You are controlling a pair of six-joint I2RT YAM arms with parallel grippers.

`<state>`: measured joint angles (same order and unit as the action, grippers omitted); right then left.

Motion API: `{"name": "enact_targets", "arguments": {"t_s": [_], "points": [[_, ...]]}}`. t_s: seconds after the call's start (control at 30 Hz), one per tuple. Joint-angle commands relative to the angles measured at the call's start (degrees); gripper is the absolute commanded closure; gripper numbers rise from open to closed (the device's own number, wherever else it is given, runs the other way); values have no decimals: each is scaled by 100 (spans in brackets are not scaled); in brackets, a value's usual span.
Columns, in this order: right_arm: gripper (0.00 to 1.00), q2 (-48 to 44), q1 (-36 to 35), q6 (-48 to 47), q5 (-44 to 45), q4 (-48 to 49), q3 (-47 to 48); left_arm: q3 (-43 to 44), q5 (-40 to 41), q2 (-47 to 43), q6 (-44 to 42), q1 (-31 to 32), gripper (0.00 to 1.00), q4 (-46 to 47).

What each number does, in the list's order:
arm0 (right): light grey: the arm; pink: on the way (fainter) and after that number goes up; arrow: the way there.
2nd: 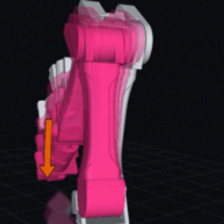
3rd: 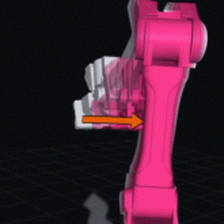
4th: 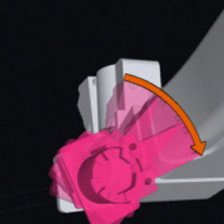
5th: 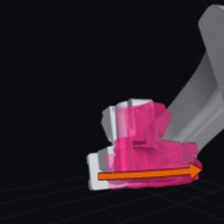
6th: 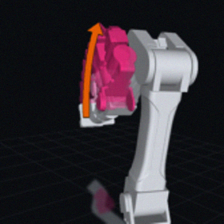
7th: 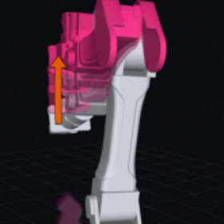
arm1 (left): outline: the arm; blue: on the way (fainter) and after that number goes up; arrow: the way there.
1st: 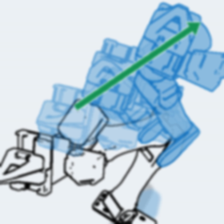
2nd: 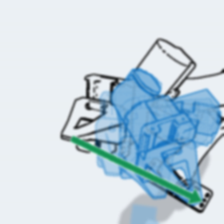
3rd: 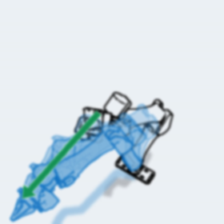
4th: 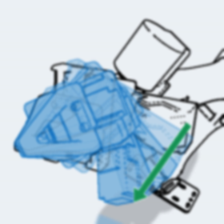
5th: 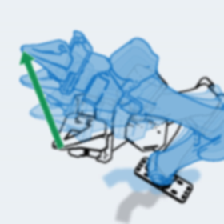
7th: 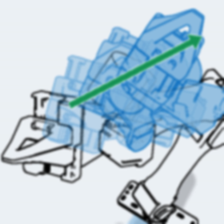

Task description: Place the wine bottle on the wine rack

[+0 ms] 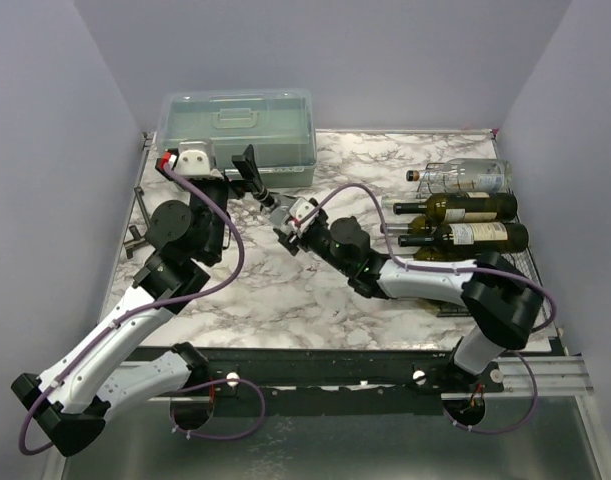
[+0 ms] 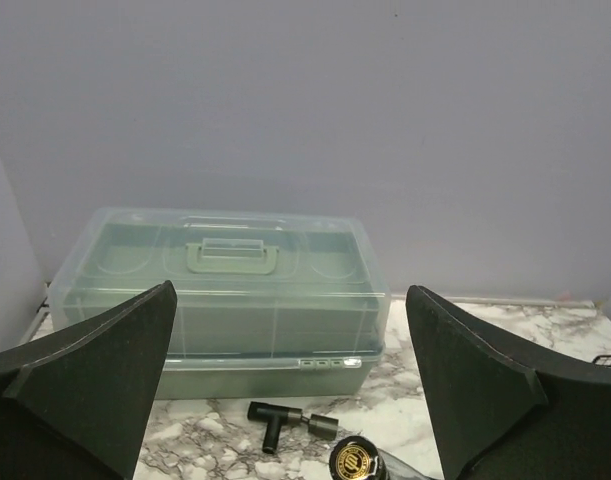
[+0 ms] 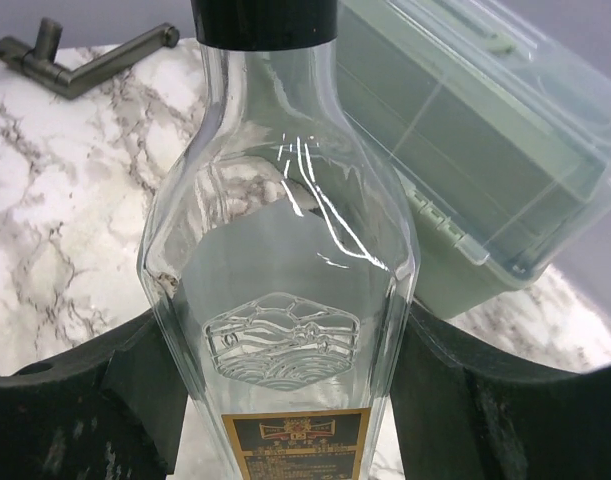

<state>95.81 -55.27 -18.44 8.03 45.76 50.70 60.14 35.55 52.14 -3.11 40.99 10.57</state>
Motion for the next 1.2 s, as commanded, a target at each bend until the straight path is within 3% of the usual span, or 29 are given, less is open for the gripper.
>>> {"name": "enact_targets", "arguments": {"t_s": [0.0,0.27,0.43,0.6,0.83,1.17], "points": [[100,-970,55,-1129,-625,-1556,598,-228,404,-214,-247,14,1,457],[100,-2268,60,-2724,-1060,-5099,1294,-341,480,-362,-353,56,1,635],[99,-2814,60,-3154,-1471,-7412,2163,-388,539,-354,-485,136,1,731],[99,-3275,60,-3364,-870,-9192,2609,-391,538,-346,-521,194,1,754],[100,-4100,61,-3295,568,-10139,2093,-398,505,-259,-515,225,1,763],[99,-4808,62,-2879,1444,-11130,1556,-398,471,-263,-506,315,1,754]]}}
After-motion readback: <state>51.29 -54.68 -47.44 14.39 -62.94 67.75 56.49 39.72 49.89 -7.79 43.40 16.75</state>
